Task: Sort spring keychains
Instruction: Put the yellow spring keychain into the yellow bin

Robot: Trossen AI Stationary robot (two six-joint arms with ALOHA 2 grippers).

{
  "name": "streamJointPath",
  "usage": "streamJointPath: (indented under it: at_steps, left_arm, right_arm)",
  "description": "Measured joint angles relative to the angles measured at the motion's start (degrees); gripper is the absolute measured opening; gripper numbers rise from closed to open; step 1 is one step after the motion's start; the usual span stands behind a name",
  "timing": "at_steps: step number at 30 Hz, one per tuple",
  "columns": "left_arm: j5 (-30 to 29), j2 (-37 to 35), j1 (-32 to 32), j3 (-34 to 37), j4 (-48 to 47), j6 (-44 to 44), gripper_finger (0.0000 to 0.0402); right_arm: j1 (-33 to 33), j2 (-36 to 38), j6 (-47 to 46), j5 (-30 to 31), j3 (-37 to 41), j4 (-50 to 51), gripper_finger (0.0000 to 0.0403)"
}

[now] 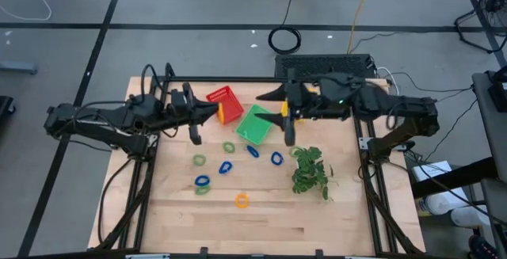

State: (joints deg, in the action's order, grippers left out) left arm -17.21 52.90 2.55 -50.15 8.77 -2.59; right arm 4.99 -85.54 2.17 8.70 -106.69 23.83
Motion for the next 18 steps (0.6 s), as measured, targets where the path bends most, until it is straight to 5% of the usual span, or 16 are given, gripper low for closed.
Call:
streamJointPath:
  at_steps: [8, 18]
  left_arm:
    - [0.23, 2.37, -1.24, -3.69, -1.98, 1.08, 0.0007]
    - [3.83, 14.28, -2.79, -22.48, -13.31, 6.96, 0.0007]
  right_arm:
    - [-0.04, 0.0, 0.33, -1.37, 9.22, -11.08, 0.0192]
    - [-0.46, 0.0, 0.44, -1.3, 11.03, -13.21, 0.0192]
